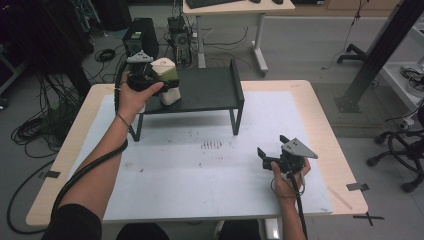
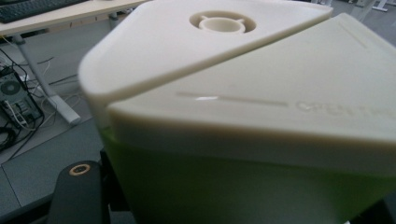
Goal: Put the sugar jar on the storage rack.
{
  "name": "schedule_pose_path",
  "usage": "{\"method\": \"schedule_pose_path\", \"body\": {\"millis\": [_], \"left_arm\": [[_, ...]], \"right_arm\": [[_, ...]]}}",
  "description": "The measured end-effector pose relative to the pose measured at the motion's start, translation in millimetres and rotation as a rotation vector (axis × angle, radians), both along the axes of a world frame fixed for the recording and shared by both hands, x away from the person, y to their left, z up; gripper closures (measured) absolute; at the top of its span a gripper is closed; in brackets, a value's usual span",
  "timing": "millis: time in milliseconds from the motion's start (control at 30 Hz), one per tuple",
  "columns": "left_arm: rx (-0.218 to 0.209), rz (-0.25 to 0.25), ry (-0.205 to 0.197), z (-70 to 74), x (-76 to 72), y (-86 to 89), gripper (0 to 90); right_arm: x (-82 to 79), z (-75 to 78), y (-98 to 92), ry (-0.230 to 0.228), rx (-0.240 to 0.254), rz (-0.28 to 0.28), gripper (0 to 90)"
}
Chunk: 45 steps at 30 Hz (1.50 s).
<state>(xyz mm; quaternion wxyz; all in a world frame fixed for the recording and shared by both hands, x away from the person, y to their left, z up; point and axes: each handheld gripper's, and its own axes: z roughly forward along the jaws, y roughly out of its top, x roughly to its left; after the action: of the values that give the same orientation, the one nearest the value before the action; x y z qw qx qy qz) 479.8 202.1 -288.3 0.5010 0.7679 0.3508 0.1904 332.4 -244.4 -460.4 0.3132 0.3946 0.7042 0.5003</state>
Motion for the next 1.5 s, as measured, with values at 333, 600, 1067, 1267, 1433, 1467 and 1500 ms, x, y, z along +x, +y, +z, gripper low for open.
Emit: {"method": "schedule_pose_path", "body": {"millis": [333, 600, 1067, 1267, 1433, 1467, 1500], "left_arm": [[0.001, 0.0, 0.0, 0.1, 0.0, 0.0, 27.8], [0.002, 0.001, 0.0, 0.1, -0.1, -0.2, 27.7], [0.004, 0.003, 0.001, 0.4, 0.0, -0.3, 27.7], [0.006, 0.002, 0.0, 0.5, -0.1, -0.4, 27.7], [0.009, -0.006, -0.015, 2.6, -4.2, -1.9, 15.3], [0.009, -0.006, -0.015, 2.6, -4.2, -1.9, 14.5], [0.011, -0.004, -0.017, 4.2, -6.0, -1.1, 14.0]], "right_arm": [[0.0, 0.0, 0.1, 0.001, -0.002, 0.0, 6.4], [0.0, 0.0, 0.0, 0.001, 0.0, 0.0, 6.4], [0.1, -0.1, 0.1, 0.001, 0.0, 0.001, 6.4], [0.1, -0.1, 0.1, 0.001, -0.001, 0.001, 6.5], [-0.1, 0.1, 0.4, -0.001, -0.002, 0.003, 6.5], [-0.1, 0.1, 0.4, -0.001, -0.002, 0.003, 6.5], [-0.1, 0.1, 0.3, -0.002, -0.002, 0.003, 6.4]]}}
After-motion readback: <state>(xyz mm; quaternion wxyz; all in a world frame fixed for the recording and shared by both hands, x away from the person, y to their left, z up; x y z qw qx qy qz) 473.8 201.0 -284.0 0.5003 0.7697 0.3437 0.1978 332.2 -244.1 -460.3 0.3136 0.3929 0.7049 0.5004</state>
